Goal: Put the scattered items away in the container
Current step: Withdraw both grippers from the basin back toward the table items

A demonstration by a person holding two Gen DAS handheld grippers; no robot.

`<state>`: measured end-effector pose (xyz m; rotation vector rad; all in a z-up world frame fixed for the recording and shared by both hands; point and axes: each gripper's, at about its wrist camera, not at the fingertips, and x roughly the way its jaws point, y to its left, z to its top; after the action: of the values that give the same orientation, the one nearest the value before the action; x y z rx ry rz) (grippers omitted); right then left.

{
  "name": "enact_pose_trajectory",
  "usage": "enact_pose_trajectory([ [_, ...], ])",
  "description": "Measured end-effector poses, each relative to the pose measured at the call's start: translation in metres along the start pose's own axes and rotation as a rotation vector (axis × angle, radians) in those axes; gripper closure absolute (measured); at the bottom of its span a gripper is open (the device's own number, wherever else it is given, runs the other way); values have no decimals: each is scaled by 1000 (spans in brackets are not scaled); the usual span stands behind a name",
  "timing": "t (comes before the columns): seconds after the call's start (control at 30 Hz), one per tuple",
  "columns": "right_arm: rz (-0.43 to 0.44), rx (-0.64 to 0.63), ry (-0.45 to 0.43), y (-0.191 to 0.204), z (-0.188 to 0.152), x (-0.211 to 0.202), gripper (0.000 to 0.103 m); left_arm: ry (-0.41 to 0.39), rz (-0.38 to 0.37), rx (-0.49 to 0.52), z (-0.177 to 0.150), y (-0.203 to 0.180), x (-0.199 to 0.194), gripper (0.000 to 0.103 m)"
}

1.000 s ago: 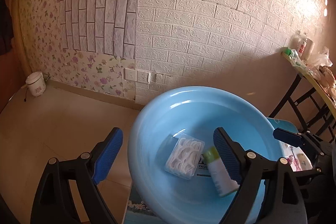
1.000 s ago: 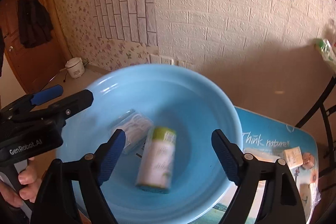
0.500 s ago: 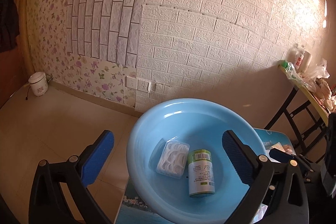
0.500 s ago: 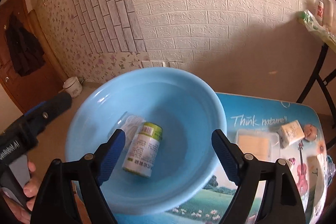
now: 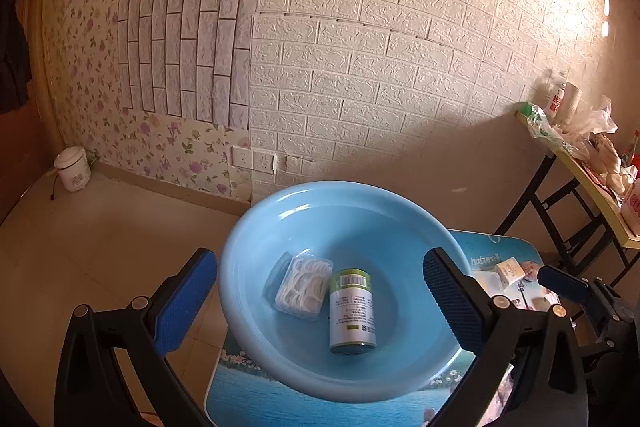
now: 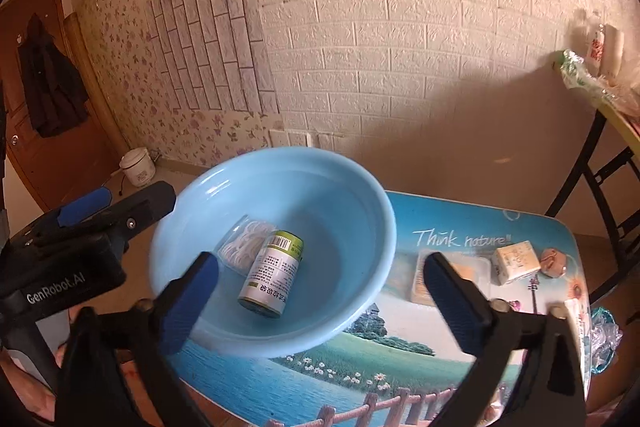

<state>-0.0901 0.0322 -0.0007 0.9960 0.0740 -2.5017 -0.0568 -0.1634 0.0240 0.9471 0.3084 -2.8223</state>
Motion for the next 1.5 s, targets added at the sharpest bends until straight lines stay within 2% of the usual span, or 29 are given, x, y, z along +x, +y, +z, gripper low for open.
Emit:
enact_pose_trajectory([
  [0.57,-3,38,-68,-19,-14,-76,0,-31,-9,50,-4,-53,-55,0],
  [0.83,-30,84,-118,-47,-24,-113,0,-56,-8,45,-7,-66,-77,0],
  [1.0,-20,99,-140,-60,-29,-128,0,-57,-29,46,-12,-82,-85,0],
  [1.2,-54,92,-139,-60,-35,-141,0,-67,-76,60,-18,-97,-93,0],
  [1.5,-60,100,-181,-63,-37,-161,0,-89,-93,77,-15,-108,-105,0],
])
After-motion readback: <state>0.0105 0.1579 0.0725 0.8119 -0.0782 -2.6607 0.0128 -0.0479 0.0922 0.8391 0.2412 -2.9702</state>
